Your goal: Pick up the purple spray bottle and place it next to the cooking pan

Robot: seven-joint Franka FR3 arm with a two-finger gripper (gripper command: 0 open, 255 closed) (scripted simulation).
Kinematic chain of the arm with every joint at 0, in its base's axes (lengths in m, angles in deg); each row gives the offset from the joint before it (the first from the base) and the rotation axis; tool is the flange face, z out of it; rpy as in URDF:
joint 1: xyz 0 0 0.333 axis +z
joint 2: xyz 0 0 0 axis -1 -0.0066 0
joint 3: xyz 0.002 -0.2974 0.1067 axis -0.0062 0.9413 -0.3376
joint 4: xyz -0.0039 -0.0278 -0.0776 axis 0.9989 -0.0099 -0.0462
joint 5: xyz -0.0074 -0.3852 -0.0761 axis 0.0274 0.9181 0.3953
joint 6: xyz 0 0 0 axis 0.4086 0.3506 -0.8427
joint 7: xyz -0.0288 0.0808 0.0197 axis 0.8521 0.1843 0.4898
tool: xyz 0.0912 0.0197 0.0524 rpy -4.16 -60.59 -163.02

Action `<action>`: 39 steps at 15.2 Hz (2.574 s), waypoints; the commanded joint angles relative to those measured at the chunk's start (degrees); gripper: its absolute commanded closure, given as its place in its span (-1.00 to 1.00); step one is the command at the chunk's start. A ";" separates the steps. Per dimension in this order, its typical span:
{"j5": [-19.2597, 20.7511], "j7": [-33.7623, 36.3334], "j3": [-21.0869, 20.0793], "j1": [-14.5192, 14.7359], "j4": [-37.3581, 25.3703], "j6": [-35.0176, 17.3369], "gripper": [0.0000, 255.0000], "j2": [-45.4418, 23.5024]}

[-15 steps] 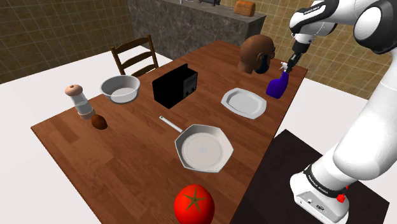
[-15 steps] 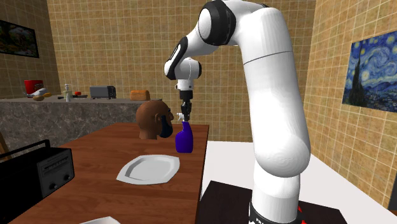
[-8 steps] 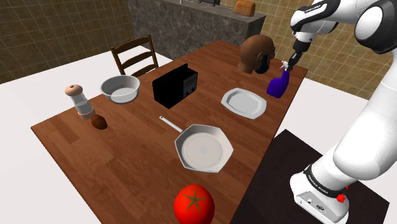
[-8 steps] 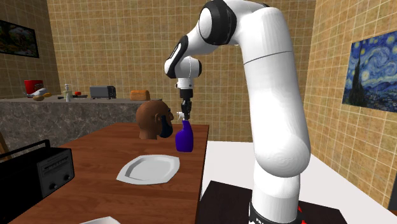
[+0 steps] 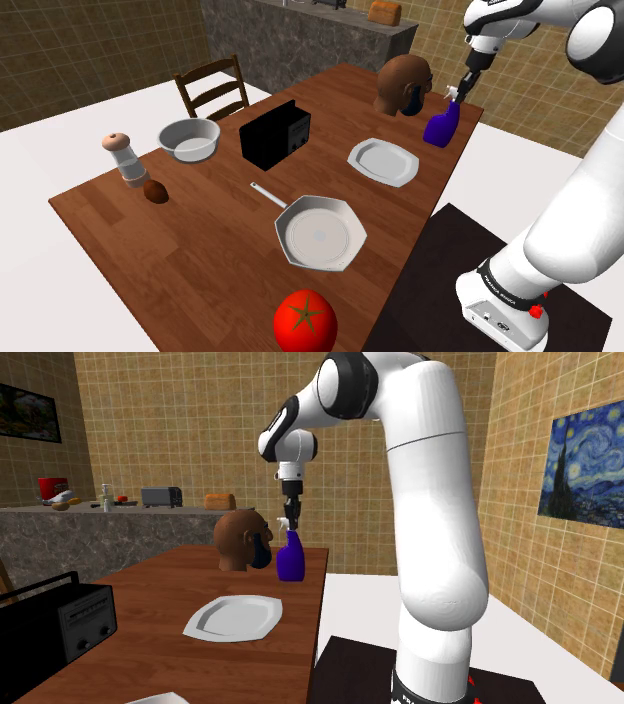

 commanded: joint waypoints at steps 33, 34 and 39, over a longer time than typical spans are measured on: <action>14.43 37.14 -19.42 12.48 23.22 6.15 1.00 33.48; 14.20 38.62 -20.52 12.90 23.98 6.18 1.00 34.19; 12.46 45.85 -25.97 15.22 26.87 6.26 1.00 36.79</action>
